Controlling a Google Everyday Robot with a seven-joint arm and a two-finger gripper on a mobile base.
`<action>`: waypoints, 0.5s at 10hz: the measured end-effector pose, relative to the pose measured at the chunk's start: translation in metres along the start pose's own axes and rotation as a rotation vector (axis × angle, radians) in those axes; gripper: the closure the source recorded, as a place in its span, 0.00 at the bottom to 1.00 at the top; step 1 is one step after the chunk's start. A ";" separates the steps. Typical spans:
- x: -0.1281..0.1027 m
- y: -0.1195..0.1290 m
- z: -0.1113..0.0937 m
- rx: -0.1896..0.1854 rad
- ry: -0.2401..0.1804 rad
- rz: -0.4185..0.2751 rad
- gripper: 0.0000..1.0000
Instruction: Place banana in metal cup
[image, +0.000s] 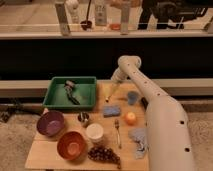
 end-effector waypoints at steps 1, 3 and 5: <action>0.001 0.000 0.002 0.000 0.002 0.003 0.20; -0.003 -0.001 0.001 0.002 0.004 0.004 0.20; -0.001 0.001 0.007 -0.009 -0.001 0.018 0.20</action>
